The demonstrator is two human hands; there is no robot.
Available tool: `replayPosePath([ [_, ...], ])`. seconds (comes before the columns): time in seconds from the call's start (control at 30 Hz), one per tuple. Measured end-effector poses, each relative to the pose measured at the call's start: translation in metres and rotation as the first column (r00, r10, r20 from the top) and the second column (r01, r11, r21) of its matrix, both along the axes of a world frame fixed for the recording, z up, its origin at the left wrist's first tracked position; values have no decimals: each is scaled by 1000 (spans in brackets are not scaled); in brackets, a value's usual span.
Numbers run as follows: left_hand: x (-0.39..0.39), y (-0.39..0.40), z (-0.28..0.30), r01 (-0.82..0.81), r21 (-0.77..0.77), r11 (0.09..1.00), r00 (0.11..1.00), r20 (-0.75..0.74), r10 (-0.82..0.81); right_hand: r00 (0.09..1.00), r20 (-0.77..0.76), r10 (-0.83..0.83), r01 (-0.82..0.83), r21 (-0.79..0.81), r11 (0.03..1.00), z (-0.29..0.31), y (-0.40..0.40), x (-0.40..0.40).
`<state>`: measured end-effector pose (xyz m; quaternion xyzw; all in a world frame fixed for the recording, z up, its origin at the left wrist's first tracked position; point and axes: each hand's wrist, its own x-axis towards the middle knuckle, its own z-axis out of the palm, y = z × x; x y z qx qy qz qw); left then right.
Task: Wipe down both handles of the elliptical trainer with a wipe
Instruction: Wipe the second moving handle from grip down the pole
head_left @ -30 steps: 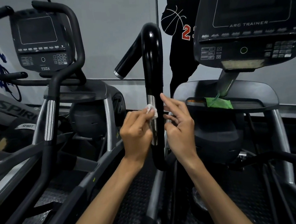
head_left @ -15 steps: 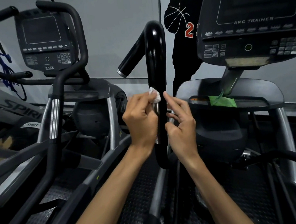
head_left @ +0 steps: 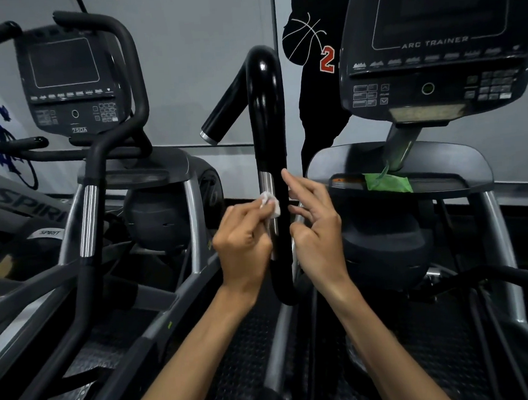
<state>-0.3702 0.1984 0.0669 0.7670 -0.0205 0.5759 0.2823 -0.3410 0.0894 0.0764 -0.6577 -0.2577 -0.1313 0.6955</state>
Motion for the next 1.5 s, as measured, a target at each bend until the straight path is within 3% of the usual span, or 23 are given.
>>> replayPosePath([
  [0.1,9,8,17,-15,-9,1000,999,30,16,1000,9,-6,6,3,1000,-1,3,-1],
  [0.27,3,0,5,-41,137,990,999,-24,45,1000,19,-12,13,-17,1000,-2,1,-1],
  [0.47,5,-1,13,-4,-75,997,1000,12,5,1000,14,-16,16,-32,999,-1,2,-2],
  [0.6,0,-10,-3,0,54,999,1000,-23,1,1000,14,-3,4,-36,999,-1,-1,-1],
  [0.77,8,6,11,19,-83,996,999,38,-16,1000,28,3,-1,-52,999,-1,-1,0],
  [0.93,-2,3,-7,25,54,998,999,-32,-23,999,38,5,-2,-62,998,-1,-3,1],
  [1.1,10,4,12,3,-16,1000,999,37,-3,999,33,10,-8,-56,998,-1,-2,0],
  [1.27,3,11,-8,16,44,999,1000,-3,-16,999,36,4,-3,-50,999,-1,-3,0],
  [1.4,9,5,5,16,-32,999,999,45,-14,999,43,-18,19,-43,999,-3,1,-1],
  [1.5,4,-1,-7,5,39,999,1000,7,-5,999,39,-11,12,-38,999,-3,0,-1],
])
